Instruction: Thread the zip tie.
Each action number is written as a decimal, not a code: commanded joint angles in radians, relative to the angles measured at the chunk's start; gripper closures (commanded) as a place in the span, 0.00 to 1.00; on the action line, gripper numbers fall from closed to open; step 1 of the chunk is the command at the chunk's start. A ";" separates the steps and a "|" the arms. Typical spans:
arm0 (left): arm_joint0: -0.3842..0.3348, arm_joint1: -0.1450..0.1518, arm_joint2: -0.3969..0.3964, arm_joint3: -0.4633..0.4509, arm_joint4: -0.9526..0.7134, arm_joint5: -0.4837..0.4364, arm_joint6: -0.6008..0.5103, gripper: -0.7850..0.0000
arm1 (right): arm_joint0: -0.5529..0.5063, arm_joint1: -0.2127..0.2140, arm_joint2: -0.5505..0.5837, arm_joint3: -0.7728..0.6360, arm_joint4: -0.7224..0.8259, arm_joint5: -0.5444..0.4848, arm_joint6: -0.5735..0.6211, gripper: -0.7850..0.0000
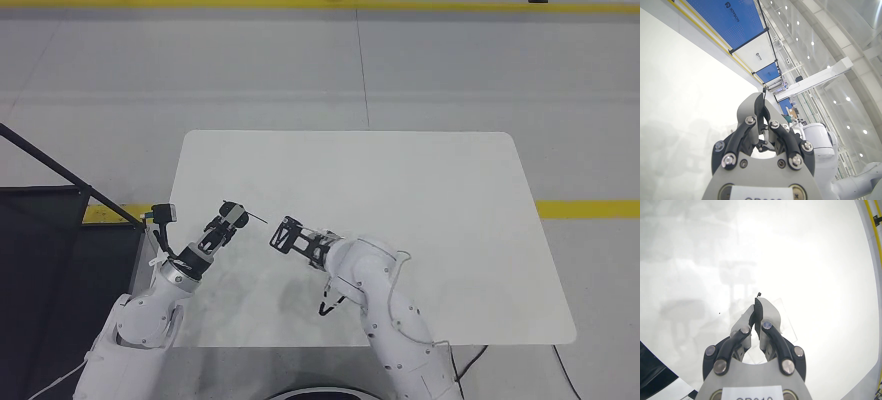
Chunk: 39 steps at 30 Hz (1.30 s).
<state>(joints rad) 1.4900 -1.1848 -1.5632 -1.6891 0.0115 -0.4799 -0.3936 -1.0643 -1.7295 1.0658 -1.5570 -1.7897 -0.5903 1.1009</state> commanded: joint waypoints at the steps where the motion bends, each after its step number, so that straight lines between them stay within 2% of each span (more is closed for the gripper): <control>1: 0.000 0.000 0.000 0.000 0.000 0.000 0.000 1.00 | 0.002 0.004 -0.010 0.001 -0.019 -0.022 -0.018 1.00; 7: 0.000 0.000 0.000 0.000 0.000 0.000 0.000 1.00 | -0.010 0.019 -0.018 -0.024 -0.068 -0.065 -0.061 1.00; 14: 0.000 0.000 0.000 0.000 0.000 0.000 0.000 1.00 | -0.037 0.042 -0.036 -0.071 -0.159 -0.163 -0.126 1.00; 20: 0.000 0.000 0.000 0.000 0.000 0.000 0.000 1.00 | -0.034 0.053 -0.028 -0.065 -0.160 -0.231 -0.133 1.00; 39: 0.000 0.000 0.000 0.000 0.000 0.000 0.000 1.00 | -0.026 0.081 -0.021 -0.054 -0.139 -0.283 -0.154 1.00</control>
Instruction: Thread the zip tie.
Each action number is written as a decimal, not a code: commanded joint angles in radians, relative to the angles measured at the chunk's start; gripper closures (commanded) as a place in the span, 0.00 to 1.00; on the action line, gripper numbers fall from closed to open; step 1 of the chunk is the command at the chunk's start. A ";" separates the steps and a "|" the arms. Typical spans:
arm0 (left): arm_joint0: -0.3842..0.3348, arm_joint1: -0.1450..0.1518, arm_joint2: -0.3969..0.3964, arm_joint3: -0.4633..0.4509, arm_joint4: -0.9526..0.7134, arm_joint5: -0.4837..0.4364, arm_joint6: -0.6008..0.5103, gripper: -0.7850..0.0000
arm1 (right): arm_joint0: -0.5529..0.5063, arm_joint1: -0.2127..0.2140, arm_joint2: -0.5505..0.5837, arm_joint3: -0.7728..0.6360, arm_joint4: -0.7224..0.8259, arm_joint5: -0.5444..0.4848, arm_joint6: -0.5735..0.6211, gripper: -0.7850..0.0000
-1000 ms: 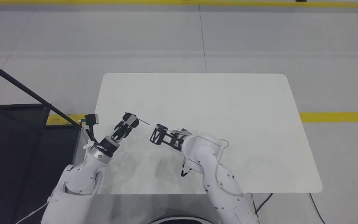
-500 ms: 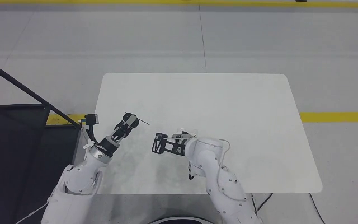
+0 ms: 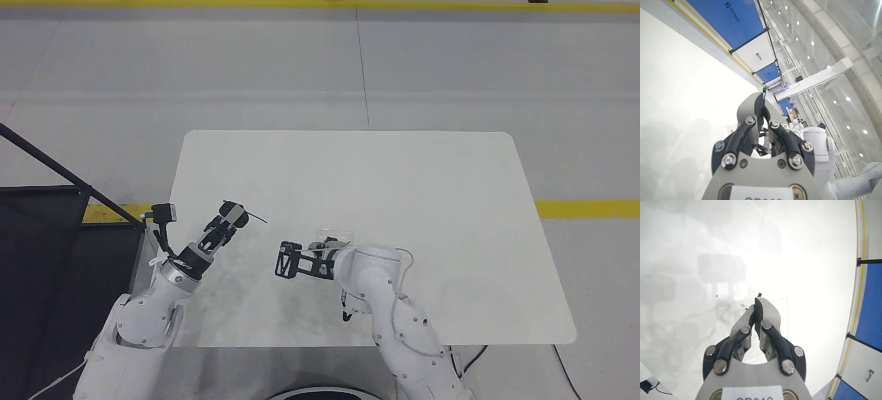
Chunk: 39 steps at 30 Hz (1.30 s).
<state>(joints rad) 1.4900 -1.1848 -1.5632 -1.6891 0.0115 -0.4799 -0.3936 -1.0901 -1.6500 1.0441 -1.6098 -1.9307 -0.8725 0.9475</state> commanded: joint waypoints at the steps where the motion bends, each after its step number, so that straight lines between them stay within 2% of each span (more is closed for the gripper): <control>1: 0.000 0.000 0.000 0.000 0.000 0.000 0.000 1.00 | 0.000 0.003 0.002 -0.002 0.004 -0.001 -0.001 1.00; 23: 0.000 0.000 0.000 0.000 0.000 0.000 0.000 1.00 | -0.003 0.034 -0.003 -0.021 0.036 -0.009 -0.009 1.00; 29: 0.000 0.000 0.000 0.000 0.000 0.000 0.000 1.00 | -0.001 0.042 -0.005 -0.024 0.046 -0.014 -0.014 0.89; 39: 0.000 0.000 0.000 0.000 0.000 0.000 0.000 1.00 | 0.006 0.052 -0.018 -0.022 0.060 -0.009 -0.009 0.87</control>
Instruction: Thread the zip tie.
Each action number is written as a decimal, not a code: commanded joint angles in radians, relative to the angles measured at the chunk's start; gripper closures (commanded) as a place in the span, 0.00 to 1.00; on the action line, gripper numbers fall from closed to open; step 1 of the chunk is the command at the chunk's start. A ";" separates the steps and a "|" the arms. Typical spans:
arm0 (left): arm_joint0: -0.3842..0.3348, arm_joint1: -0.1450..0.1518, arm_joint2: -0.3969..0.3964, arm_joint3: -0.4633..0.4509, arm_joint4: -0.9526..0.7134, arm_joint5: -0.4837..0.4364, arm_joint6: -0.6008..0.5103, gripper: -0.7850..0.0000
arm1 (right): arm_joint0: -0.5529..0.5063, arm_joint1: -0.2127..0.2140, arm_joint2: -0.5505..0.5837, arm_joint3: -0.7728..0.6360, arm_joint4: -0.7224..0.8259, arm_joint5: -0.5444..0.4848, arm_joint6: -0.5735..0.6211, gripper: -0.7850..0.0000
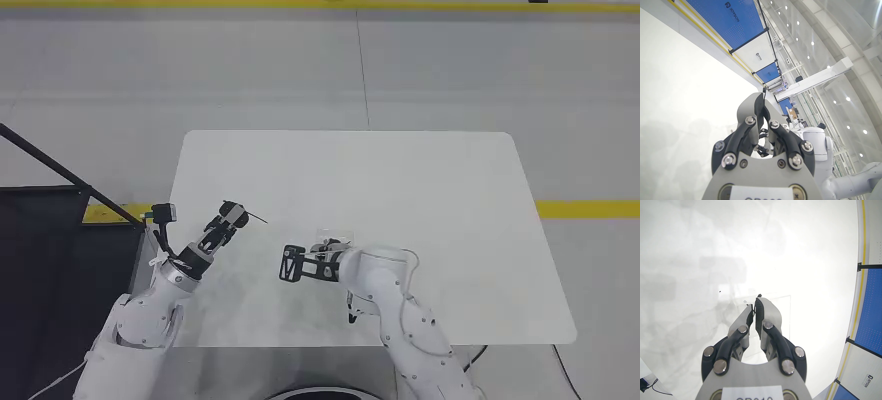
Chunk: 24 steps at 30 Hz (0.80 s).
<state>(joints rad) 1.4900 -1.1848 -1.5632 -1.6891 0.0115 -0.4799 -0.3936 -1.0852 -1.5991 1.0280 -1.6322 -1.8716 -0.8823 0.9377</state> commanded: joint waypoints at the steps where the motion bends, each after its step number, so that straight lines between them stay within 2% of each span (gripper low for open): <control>1: 0.000 0.000 0.000 0.000 0.000 0.000 0.000 1.00 | 0.001 0.002 -0.003 0.000 0.003 0.002 0.002 0.87; 18: 0.000 0.000 0.000 0.000 0.000 0.000 0.000 1.00 | -0.006 0.019 -0.011 -0.040 0.026 0.024 0.024 0.85; 24: 0.000 0.000 0.000 0.000 0.000 0.000 0.000 1.00 | -0.019 0.017 -0.046 -0.089 0.023 0.081 0.068 0.82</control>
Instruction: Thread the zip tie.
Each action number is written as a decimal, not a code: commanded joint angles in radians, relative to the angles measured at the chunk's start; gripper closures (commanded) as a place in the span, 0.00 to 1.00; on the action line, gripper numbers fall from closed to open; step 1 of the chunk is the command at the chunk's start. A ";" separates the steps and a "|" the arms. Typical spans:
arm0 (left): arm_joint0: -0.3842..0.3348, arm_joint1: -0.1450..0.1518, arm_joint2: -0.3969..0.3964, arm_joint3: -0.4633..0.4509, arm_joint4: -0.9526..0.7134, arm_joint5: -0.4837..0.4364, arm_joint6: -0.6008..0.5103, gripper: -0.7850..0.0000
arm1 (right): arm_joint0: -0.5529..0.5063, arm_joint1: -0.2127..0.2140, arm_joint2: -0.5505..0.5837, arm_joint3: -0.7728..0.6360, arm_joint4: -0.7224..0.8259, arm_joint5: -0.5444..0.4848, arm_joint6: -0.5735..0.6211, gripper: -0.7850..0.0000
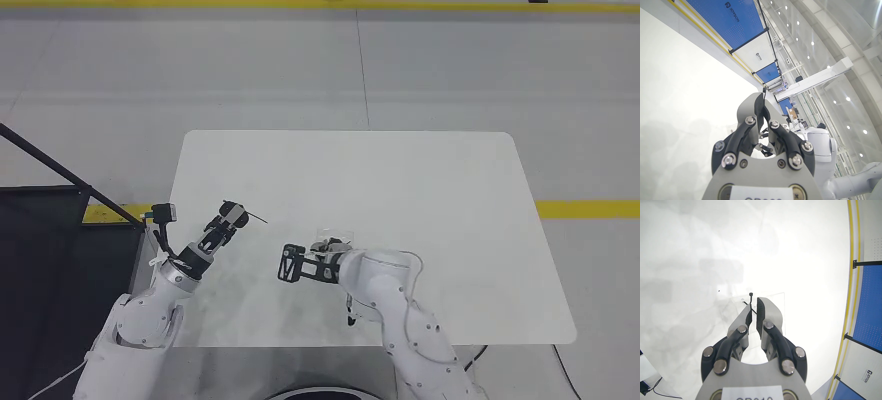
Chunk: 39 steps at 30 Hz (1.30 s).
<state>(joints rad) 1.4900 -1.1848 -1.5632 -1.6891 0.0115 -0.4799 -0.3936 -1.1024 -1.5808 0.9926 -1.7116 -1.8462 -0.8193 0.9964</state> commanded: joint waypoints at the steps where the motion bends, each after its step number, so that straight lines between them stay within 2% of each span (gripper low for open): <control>1: 0.000 0.000 0.000 0.000 0.000 0.000 0.000 1.00 | -0.002 -0.003 -0.021 -0.013 -0.005 0.036 0.020 0.84; 10: 0.005 0.000 -0.020 -0.013 0.012 0.037 0.058 1.00 | 0.044 -0.027 -0.134 0.039 -0.021 0.133 0.105 0.78; 18: 0.012 0.003 -0.046 -0.012 -0.017 0.037 0.049 1.00 | 0.069 -0.042 -0.172 0.078 -0.030 0.204 0.171 0.71; 26: 0.009 0.004 -0.044 -0.011 -0.014 0.034 0.042 1.00 | 0.099 -0.055 -0.196 0.119 -0.022 0.228 0.199 0.66; 31: 0.008 0.005 -0.044 -0.011 -0.013 0.031 0.040 1.00 | 0.118 -0.064 -0.206 0.146 -0.018 0.244 0.212 0.66; 39: 0.008 0.006 -0.042 -0.017 -0.011 0.033 0.036 1.00 | 0.137 -0.071 -0.205 0.174 -0.007 0.250 0.224 0.73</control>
<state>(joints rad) 1.4980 -1.1789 -1.6055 -1.7045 -0.0006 -0.4467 -0.3583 -0.9657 -1.6517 0.7865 -1.5393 -1.8532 -0.5713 1.2185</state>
